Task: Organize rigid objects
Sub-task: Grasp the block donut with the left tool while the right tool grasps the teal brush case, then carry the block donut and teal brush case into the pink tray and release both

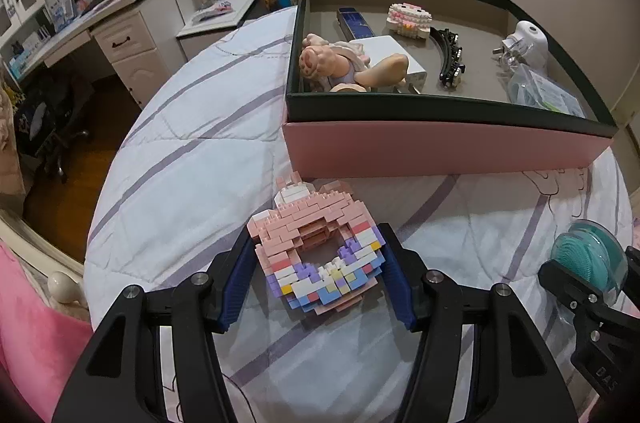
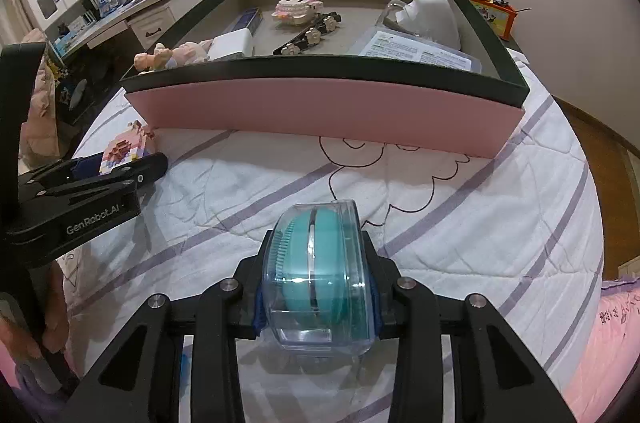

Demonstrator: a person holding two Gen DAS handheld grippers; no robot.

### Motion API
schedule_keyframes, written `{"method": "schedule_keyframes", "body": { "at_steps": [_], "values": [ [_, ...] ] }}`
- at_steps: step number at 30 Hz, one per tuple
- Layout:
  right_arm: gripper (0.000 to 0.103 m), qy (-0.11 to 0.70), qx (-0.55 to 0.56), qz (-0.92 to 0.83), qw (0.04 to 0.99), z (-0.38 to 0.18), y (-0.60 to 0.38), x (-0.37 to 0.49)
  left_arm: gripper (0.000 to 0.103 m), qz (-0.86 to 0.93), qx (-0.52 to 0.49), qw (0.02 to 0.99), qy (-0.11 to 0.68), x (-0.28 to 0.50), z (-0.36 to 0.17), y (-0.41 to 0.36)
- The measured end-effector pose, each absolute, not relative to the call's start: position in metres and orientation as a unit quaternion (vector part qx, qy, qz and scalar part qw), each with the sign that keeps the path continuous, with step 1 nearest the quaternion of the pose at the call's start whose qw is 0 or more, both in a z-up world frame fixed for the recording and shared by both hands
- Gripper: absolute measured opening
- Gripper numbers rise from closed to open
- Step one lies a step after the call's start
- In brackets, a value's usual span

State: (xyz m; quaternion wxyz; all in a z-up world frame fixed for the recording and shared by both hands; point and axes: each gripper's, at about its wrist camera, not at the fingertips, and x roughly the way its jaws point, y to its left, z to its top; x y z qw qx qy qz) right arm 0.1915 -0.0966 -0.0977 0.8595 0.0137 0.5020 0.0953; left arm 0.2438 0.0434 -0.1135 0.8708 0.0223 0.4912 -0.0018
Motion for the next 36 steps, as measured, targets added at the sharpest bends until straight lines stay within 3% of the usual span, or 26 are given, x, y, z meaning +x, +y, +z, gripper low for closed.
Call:
{"method": "schedule_keyframes", "body": {
  "at_steps": [11, 21, 36],
  "values": [
    [0.038, 0.497, 0.030, 0.089, 0.863, -0.084, -0.104, 0.179, 0.060, 0.002, 0.026, 0.878, 0.478, 0.231, -0.095, 0.044],
    [0.038, 0.442, 0.036, 0.081, 0.893, -0.037, -0.112, 0.146, 0.060, 0.001, 0.035, 0.902, 0.430, 0.196, -0.054, 0.036],
    [0.038, 0.290, 0.036, 0.086, 0.952, 0.059, -0.125, 0.069, 0.060, 0.009, 0.050, 0.958, 0.281, 0.111, 0.053, 0.017]
  ]
}}
